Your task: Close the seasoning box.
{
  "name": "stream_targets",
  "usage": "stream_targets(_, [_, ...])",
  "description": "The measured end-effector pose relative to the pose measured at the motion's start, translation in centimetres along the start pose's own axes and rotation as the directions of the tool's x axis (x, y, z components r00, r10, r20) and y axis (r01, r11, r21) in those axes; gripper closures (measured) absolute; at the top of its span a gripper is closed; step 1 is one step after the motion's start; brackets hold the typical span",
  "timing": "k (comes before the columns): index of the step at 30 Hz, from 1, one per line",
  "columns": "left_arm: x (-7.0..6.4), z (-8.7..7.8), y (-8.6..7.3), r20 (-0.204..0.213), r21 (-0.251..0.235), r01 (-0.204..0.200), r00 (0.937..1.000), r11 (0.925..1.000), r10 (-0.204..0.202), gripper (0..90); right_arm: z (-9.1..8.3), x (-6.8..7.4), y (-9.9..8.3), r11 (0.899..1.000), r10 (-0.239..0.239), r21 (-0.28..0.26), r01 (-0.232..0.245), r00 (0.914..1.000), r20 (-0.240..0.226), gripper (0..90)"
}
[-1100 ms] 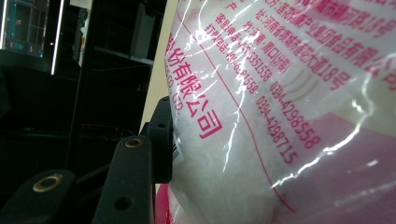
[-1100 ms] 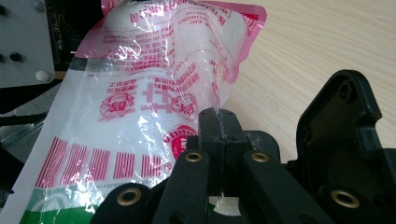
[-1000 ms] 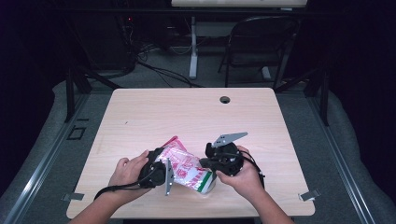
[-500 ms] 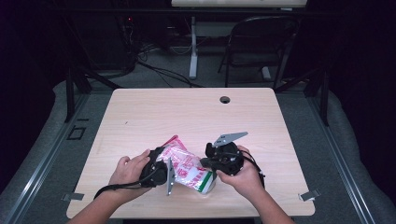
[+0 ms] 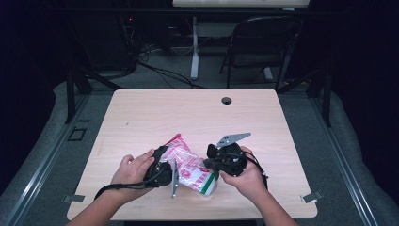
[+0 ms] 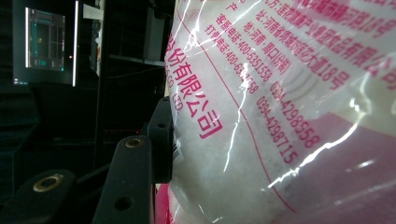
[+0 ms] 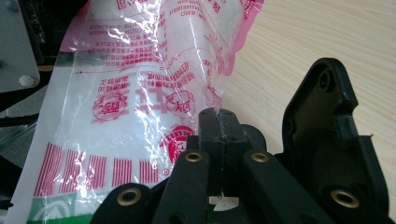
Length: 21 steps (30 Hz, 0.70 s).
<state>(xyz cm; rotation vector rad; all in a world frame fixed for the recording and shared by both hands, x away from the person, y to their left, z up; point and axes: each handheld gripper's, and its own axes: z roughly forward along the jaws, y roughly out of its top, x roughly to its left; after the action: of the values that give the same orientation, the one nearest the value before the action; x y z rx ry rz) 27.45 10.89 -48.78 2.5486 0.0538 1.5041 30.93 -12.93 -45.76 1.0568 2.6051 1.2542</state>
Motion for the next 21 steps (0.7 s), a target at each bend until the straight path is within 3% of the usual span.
stream_targets(15, [-0.26, 0.07, 0.54, -0.030, 0.002, -0.057, 0.9979, 0.9983, 0.057, 58.7, 0.13, -0.22, -0.40, 1.000, 0.005, 0.007, -0.005, 0.9999, 0.012, 90.0])
stream_targets(21, [-0.55, -0.03, 0.68, -0.056, 0.006, -0.095, 0.9938, 0.9954, 0.096, 58.8, 0.33, -0.15, -0.48, 1.000, 0.000, 0.015, 0.000, 0.9999, 0.017, 90.0])
